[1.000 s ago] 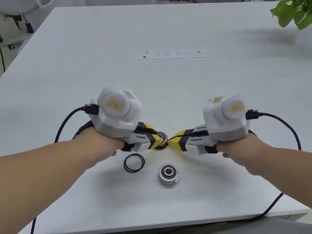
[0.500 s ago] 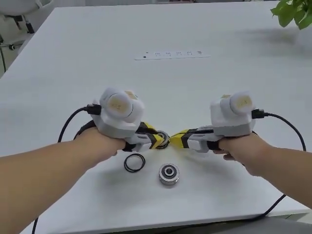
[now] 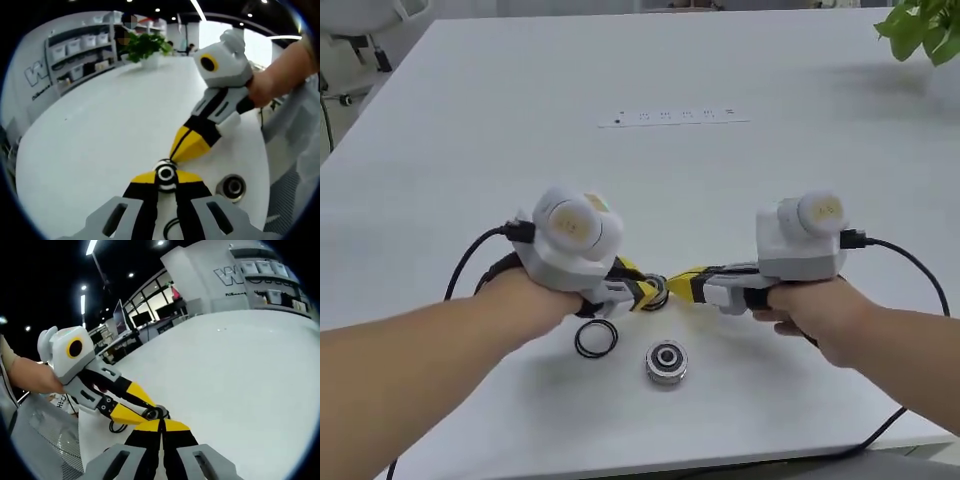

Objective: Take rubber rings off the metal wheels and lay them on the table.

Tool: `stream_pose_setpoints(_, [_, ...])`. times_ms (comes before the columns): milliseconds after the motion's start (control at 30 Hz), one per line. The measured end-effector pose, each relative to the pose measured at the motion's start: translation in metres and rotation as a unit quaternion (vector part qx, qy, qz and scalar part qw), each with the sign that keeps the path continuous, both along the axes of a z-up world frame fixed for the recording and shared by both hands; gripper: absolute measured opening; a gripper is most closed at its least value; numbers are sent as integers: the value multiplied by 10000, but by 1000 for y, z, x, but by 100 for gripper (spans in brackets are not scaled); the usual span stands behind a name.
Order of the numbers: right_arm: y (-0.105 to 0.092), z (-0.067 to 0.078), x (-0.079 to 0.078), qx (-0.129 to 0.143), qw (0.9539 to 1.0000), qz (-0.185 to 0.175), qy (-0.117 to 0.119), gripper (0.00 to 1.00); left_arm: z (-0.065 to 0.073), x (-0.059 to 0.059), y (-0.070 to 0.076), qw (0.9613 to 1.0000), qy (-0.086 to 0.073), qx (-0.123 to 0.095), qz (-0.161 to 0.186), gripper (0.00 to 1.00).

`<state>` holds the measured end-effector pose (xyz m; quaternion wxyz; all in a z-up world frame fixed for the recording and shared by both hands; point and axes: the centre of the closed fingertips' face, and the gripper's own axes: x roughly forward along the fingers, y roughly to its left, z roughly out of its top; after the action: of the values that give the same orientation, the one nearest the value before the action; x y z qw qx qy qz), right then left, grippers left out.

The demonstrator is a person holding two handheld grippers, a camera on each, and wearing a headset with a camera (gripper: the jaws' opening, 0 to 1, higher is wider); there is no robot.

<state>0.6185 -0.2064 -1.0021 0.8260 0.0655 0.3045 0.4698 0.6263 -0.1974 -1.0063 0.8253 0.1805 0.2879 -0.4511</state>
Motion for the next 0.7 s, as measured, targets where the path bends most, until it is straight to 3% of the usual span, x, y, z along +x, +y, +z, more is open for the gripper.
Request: stream_pose_setpoints(700, [7,4,-5,77,9998,161,3,0,0,-1,0,10000,-40,43,-13,12])
